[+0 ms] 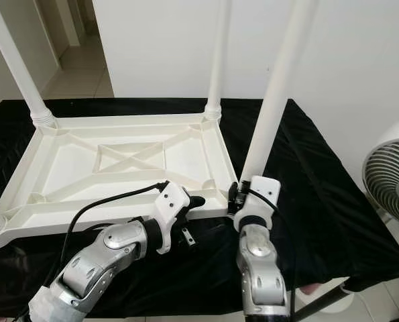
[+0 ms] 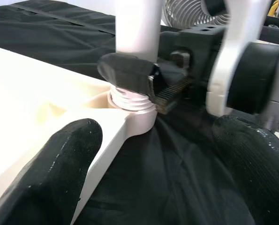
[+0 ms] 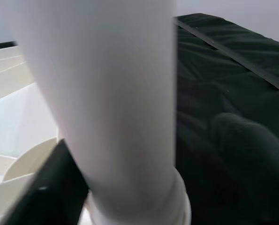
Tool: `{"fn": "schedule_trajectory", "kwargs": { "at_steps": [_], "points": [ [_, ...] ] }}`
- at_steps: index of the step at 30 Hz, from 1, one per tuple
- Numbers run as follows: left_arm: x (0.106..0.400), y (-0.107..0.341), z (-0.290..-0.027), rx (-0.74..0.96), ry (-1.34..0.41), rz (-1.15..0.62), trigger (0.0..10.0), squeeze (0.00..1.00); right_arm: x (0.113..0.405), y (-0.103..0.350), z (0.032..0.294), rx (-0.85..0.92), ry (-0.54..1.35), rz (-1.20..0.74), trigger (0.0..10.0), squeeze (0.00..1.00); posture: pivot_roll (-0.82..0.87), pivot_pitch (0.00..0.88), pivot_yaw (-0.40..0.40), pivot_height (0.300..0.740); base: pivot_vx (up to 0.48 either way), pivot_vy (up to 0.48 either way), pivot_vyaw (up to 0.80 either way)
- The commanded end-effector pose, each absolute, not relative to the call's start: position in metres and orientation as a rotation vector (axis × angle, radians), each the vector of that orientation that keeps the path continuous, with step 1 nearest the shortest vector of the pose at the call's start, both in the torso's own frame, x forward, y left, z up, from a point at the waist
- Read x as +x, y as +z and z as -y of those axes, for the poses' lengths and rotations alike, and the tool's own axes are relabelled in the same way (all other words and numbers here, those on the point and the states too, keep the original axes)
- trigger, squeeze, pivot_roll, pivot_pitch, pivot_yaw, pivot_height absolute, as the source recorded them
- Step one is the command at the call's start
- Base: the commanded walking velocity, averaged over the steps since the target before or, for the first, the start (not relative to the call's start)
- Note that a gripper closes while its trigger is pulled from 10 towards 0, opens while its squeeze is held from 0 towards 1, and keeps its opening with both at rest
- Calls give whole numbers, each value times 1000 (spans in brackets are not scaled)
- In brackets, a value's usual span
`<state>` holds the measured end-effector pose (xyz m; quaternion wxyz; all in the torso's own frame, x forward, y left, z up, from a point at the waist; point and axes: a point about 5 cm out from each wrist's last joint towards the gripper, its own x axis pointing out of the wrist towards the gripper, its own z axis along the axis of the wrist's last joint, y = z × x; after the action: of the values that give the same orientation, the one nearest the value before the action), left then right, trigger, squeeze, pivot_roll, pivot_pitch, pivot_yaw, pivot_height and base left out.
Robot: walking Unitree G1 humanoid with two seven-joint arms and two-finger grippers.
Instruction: Building children table
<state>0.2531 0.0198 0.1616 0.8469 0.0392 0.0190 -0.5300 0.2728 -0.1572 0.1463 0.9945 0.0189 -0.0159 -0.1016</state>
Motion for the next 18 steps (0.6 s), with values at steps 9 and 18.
{"fn": "schedule_trajectory", "kwargs": {
  "at_steps": [9,18],
  "points": [
    [256,159,-21,107,-1108,-39,10000,0,251,150,159,150,-37,90,10000,0,-62,42,-17,740,0,0,0],
    [264,154,-25,147,-1048,-59,10000,0,226,143,172,90,55,78,10000,0,-77,36,-15,740,0,0,0]
  ]
}}
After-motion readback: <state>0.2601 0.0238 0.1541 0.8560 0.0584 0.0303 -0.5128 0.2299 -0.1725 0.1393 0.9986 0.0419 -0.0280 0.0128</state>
